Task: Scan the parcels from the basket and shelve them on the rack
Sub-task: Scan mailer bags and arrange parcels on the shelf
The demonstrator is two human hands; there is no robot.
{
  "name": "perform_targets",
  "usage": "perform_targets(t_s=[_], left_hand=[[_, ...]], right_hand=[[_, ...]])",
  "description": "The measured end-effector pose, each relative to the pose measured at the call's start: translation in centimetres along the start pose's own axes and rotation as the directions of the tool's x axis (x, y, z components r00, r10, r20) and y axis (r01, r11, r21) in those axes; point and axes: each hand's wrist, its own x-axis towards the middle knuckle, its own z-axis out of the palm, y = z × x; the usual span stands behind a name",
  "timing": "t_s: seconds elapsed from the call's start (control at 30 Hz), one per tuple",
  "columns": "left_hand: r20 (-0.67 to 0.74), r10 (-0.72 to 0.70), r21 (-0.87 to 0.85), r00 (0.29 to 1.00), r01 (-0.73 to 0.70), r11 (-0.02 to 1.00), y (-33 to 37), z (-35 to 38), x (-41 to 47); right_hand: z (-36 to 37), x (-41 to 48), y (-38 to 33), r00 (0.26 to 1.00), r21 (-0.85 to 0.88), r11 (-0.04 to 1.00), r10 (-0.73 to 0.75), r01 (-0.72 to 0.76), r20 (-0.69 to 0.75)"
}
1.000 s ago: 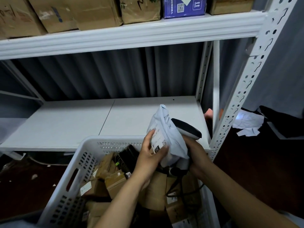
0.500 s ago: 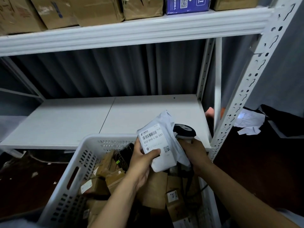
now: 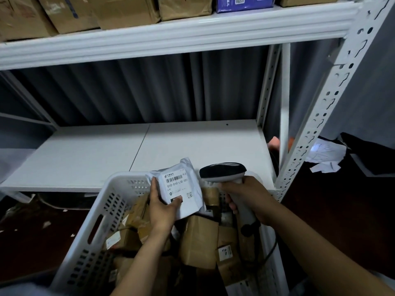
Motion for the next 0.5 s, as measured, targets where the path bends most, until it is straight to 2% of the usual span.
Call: perform_targets(t_s=[0.17, 0.5], left_hand=[[-0.033, 0.021, 0.020, 0.999, -0.020, 1.000, -0.1, 0.0, 0.6], [-0.012, 0.022, 0.050, 1.000, -0.021, 0.999, -0.3, 0.6, 0.8]], right_hand=[[-0.2, -0.1, -0.4, 0.999, -0.009, 1.000, 0.028, -0.029, -0.027], [-0.6, -0.4, -1.2, 0.997, -0.053, 0.999, 0.010, -0.014, -0.075]])
